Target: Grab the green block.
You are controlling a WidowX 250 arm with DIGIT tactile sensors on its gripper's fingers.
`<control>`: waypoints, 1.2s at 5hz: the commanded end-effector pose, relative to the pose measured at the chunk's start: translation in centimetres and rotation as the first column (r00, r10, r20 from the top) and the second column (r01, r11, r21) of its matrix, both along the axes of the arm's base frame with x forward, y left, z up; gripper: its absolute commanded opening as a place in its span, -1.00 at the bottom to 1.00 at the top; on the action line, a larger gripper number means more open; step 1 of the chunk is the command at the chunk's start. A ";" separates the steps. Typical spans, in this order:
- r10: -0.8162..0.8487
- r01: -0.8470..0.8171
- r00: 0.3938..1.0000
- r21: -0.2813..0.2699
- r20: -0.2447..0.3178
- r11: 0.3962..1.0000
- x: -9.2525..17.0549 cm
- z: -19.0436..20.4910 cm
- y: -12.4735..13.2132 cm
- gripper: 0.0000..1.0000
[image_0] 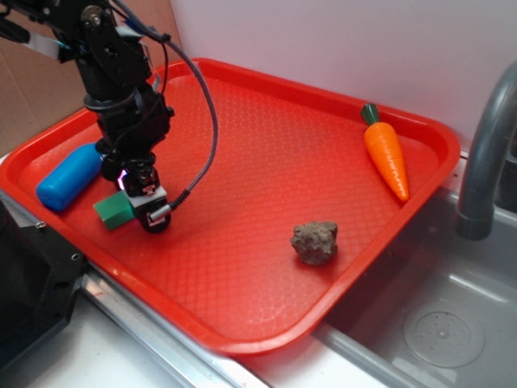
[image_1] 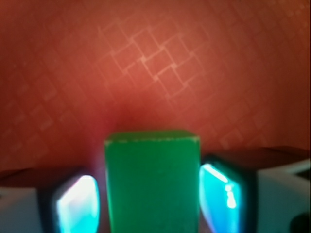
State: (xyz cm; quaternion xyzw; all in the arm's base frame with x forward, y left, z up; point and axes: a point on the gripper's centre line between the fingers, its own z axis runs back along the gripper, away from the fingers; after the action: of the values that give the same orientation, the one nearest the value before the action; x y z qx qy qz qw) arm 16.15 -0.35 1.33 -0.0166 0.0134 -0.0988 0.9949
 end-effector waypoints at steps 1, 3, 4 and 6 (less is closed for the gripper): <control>0.004 -0.004 1.000 -0.007 0.000 1.000 -1.2 0.8 0.0 -1.00; 0.175 -0.175 0.985 0.042 -0.002 0.984 -0.6 9.7 1.4 -1.00; 0.286 -0.284 0.958 0.104 -0.009 0.953 0.9 14.8 1.7 -1.00; 0.305 -0.311 0.950 0.102 0.068 0.945 3.5 21.1 1.9 -1.00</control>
State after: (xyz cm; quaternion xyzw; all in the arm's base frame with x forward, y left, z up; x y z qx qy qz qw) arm 19.48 1.80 21.35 0.0393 0.0104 0.0581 0.9975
